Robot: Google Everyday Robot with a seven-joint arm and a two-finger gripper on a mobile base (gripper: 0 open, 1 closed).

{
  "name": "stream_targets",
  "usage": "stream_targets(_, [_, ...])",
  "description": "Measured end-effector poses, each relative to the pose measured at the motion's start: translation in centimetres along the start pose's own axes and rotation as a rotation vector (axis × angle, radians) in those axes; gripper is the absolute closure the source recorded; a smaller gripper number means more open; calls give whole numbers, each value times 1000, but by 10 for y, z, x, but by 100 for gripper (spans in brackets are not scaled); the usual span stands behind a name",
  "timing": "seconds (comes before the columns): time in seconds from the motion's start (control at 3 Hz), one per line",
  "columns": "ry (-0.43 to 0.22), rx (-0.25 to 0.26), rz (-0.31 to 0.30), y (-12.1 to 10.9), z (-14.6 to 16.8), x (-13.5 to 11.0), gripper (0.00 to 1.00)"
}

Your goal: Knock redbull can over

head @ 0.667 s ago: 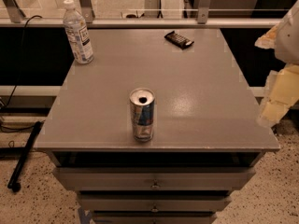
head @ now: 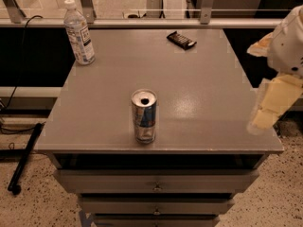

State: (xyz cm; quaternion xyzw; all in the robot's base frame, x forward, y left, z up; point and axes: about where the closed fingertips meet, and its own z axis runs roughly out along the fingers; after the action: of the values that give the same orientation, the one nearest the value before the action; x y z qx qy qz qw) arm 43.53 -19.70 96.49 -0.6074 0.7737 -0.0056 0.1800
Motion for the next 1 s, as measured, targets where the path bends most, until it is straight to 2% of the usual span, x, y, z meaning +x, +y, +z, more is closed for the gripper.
stream_targets(0.67, [-365, -128, -12, 32, 72, -80, 0])
stream_targets(1.0, [-552, -190, 6, 44, 97, -121, 0])
